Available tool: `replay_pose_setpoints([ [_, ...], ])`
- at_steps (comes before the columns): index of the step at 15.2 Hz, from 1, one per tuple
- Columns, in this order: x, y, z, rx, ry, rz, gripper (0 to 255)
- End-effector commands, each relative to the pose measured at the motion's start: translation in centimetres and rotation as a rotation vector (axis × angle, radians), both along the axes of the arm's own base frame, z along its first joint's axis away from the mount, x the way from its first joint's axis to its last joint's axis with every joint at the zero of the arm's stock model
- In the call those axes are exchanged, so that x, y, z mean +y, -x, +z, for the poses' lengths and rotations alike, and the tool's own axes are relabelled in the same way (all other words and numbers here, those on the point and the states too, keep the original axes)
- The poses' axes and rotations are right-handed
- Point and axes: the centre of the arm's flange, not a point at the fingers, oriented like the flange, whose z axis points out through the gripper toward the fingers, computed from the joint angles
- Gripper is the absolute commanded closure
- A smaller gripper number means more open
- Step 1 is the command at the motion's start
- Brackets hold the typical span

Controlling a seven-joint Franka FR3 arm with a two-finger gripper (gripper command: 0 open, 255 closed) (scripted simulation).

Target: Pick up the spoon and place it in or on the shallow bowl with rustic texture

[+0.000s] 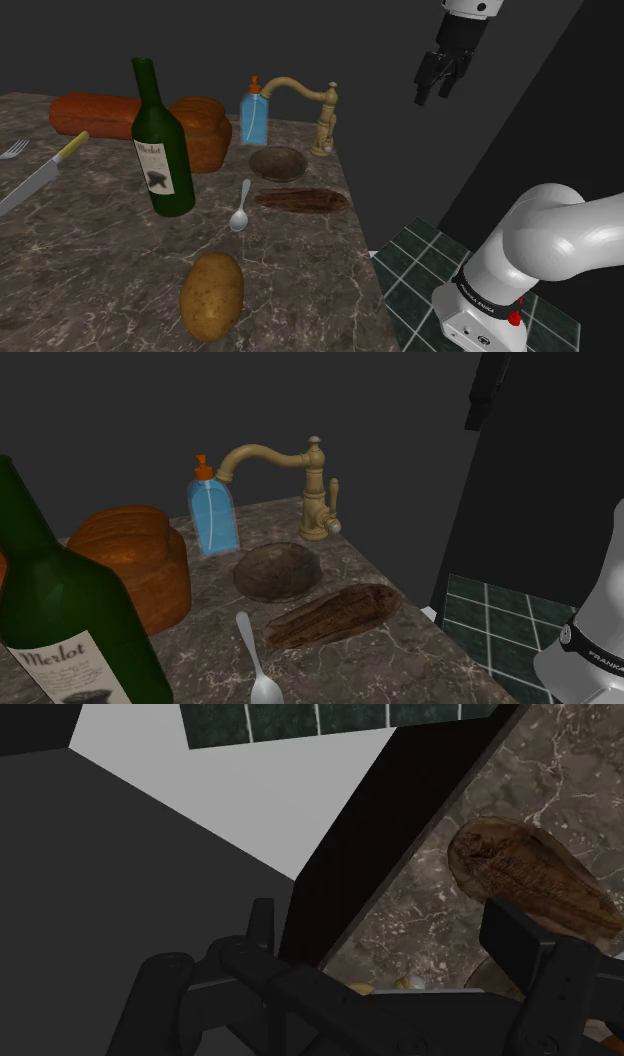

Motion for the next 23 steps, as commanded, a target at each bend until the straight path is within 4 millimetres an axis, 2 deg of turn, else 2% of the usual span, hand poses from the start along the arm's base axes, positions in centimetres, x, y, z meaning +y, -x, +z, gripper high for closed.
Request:
replay_pose_setpoints([
  [1,0.0,0.0,0.0,0.0,0.0,0.0,0],
  [12,11.7,-4.9,-7.1,0.035,-0.014,-0.12,0],
  [23,22.9,-10.9,-14.2,0.069,-0.029,-0.24,0],
])
